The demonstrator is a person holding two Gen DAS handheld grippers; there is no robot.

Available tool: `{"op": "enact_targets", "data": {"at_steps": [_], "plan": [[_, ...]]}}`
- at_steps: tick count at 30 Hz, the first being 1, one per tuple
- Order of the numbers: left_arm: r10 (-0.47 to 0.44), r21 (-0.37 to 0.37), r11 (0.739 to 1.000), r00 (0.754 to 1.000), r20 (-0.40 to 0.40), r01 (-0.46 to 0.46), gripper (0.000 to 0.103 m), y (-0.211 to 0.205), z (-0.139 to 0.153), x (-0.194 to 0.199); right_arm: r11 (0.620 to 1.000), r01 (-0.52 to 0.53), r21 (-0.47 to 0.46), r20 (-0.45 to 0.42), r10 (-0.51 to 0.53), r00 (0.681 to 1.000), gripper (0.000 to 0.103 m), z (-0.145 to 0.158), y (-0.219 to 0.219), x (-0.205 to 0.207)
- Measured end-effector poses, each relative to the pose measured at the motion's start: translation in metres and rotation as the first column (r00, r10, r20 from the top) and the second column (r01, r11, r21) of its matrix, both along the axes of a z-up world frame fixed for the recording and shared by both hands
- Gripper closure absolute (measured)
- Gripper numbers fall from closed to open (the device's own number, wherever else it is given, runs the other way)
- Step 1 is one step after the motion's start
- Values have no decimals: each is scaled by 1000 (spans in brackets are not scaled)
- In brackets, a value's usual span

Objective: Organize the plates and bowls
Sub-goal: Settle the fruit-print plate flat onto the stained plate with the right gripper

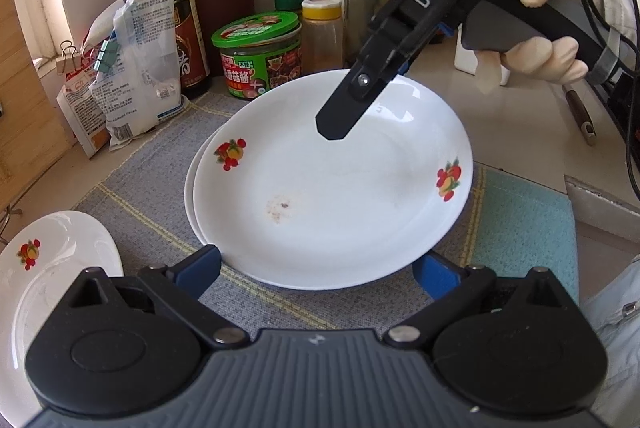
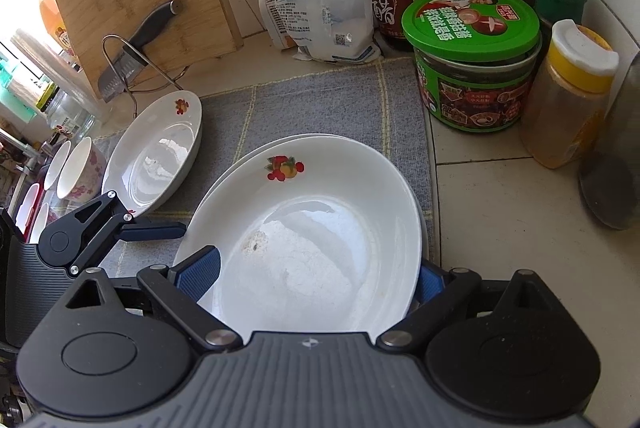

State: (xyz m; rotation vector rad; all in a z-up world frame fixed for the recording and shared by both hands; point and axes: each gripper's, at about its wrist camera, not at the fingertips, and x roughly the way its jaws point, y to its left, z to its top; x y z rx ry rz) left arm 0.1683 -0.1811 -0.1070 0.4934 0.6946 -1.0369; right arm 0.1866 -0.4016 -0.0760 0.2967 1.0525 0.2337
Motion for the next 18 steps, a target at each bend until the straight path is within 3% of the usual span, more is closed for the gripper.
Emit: {"op": "enact_targets", "data": {"at_steps": [18], "plan": [[89, -36, 995, 994, -69, -91, 1, 3, 1, 1, 994, 14, -111, -9, -15, 1000, 4, 7, 13, -5]]}}
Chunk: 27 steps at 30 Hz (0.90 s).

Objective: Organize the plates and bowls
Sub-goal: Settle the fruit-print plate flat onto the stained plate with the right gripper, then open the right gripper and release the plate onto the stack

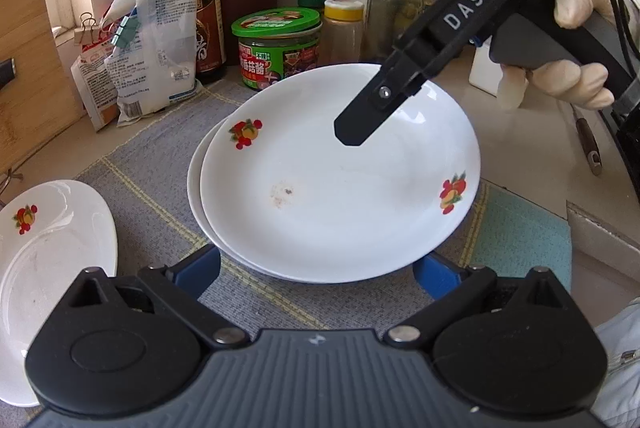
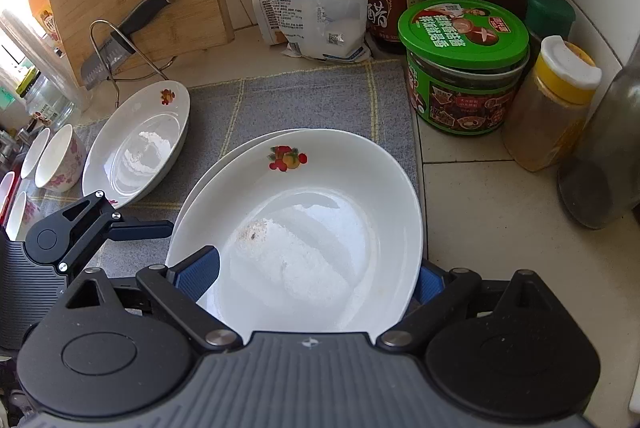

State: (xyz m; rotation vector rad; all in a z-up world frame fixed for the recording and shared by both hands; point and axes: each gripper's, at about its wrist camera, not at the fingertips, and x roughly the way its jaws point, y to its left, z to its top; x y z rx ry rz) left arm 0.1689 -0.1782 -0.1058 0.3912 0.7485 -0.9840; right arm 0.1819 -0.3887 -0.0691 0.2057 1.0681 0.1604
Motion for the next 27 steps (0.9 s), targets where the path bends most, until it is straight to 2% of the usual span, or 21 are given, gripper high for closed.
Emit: {"op": "enact_targets", "data": {"at_steps": [11, 19, 24, 27], "plan": [[41, -10, 999, 998, -43, -42, 1, 2, -1, 1, 997, 12, -77, -27, -14, 1000, 4, 3, 9, -1], [42, -10, 999, 999, -22, -42, 1, -1, 0, -4, 993, 9, -120, -46, -15, 999, 4, -1, 12, -6], [41, -24, 999, 999, -8, -41, 1, 6, 4, -13, 979, -49, -199, 59, 62, 996, 0, 13, 25, -19], [69, -36, 997, 998, 9, -69, 1, 12, 7, -18, 977, -62, -205, 102, 84, 991, 0, 17, 31, -22]]}}
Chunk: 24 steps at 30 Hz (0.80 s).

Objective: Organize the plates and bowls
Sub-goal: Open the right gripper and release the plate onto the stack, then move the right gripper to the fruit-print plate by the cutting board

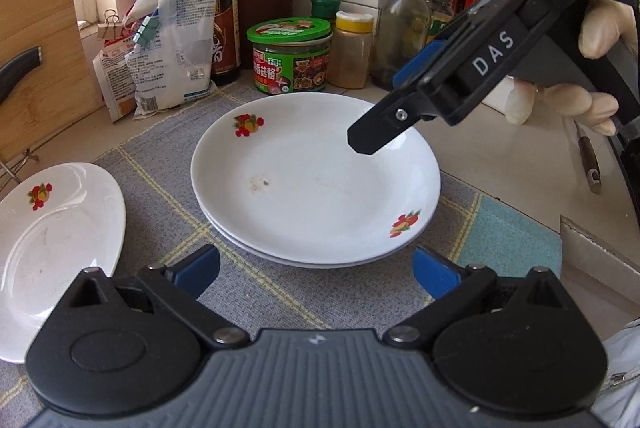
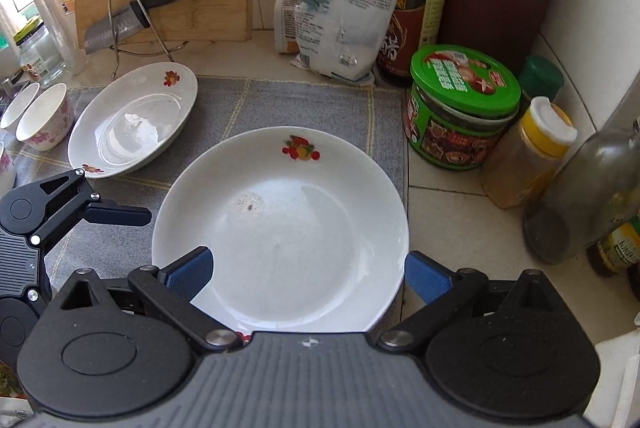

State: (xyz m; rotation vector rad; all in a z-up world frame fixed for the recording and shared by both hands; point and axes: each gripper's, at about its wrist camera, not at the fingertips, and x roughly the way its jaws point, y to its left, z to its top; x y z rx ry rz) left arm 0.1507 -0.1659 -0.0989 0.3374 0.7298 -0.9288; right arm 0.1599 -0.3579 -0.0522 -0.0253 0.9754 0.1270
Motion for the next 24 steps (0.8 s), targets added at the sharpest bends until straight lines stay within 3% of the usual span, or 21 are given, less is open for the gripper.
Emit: {"op": "enact_targets", "data": {"at_steps": [10, 17, 21, 24], "plan": [[150, -41, 988, 987, 60, -148, 1, 36, 20, -14, 990, -138, -43, 100, 142, 985, 0, 11, 44, -10], [329, -68, 944, 937, 115, -323, 1, 92, 35, -25, 976, -216, -34, 128, 219, 967, 0, 12, 91, -13], [396, -80, 918, 906, 150, -388, 1, 127, 43, -32, 971, -238, -40, 144, 241, 960, 0, 12, 125, -15], [413, -70, 911, 896, 163, -407, 1, 147, 44, -35, 970, -238, -41, 144, 242, 960, 0, 8, 149, -18]]}}
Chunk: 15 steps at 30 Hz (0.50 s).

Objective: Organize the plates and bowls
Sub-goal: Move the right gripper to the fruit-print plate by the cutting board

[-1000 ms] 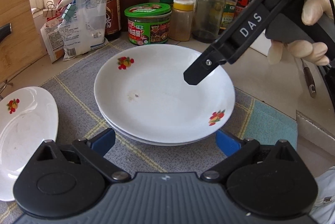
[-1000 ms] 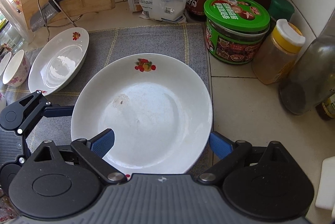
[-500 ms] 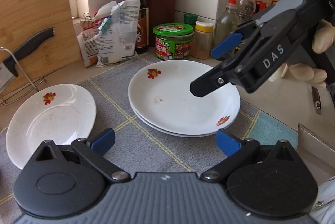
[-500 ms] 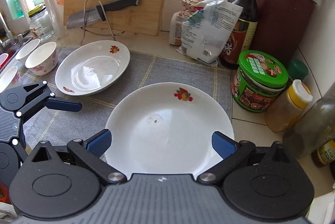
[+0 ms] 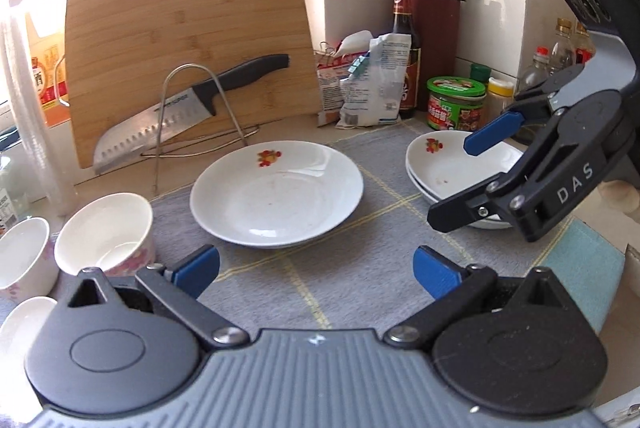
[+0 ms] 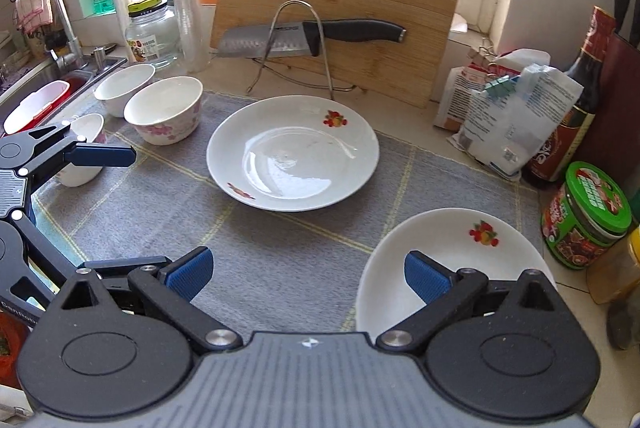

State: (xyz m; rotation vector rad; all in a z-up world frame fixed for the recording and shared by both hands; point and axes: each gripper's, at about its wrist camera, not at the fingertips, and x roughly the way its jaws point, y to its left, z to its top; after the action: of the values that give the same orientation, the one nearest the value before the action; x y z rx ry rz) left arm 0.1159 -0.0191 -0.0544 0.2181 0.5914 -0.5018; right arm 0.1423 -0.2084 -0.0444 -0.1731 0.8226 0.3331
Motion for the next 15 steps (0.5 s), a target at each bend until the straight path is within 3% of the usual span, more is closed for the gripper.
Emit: {"op": "enact_targets", "data": {"at_steps": [7, 15], "plan": [[12, -2, 1000, 999, -34, -12, 1, 34, -11, -3, 999, 43, 4, -20, -43, 999, 0, -12, 34, -5], [34, 18, 999, 997, -63, -33, 1, 33, -22, -2, 1000, 23, 10, -20, -23, 1000, 0, -12, 39, 8]]}}
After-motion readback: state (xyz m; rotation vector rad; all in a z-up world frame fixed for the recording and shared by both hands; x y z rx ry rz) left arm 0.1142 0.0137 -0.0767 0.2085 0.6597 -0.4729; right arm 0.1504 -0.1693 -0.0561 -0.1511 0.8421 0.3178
